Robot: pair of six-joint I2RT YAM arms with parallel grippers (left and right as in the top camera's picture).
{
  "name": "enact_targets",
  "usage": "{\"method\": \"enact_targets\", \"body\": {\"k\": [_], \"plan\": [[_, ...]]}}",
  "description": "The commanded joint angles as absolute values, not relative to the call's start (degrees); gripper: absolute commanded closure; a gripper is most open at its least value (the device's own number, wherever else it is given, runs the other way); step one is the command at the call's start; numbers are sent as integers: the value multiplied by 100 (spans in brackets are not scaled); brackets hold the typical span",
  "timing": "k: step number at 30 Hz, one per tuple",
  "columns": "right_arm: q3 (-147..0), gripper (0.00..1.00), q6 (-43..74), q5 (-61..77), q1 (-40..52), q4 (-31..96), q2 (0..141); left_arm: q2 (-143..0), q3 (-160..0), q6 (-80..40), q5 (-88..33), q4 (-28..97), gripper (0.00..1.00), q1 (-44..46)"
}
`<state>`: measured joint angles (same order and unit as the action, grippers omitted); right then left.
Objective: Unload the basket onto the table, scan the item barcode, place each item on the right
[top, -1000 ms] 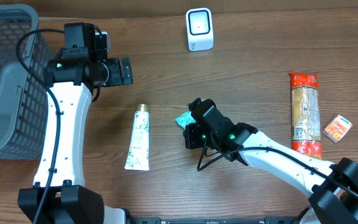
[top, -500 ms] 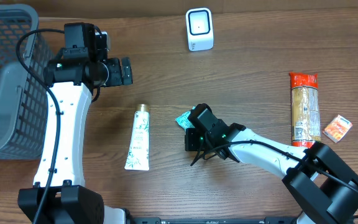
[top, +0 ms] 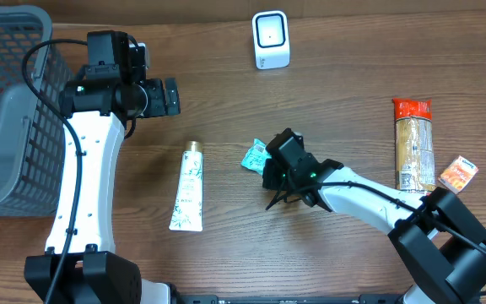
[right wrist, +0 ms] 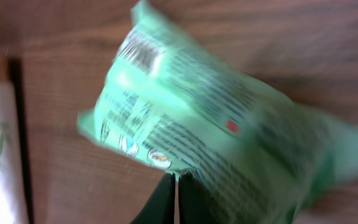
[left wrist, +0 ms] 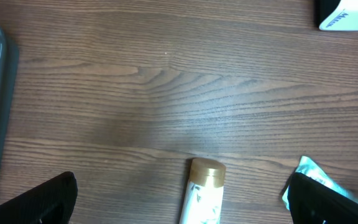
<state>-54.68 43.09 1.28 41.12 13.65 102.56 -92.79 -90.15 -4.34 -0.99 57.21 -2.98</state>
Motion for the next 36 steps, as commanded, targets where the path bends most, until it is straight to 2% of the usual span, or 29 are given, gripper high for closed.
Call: {"method": "enact_targets", "body": {"k": [1, 9, 18, 33, 36], "plan": [[-5437, 93, 4329, -143, 3964, 1284, 10241, -9253, -9080, -513, -64, 5697, 0, -222], [-5437, 86, 3830, -705, 3944, 674, 10241, -9253, -9080, -513, -64, 5697, 0, -222], [-5544, 86, 3127, 526, 3944, -185, 10162, -9253, -9080, -513, -64, 5697, 0, -222], [-5540, 83, 3881, 508, 3946, 888, 10530, -9253, -9080, -513, -64, 5697, 0, -222], [-5548, 93, 3881, 508, 3944, 978, 10532, -9253, -9080, -513, -64, 5699, 0, -222]]}}
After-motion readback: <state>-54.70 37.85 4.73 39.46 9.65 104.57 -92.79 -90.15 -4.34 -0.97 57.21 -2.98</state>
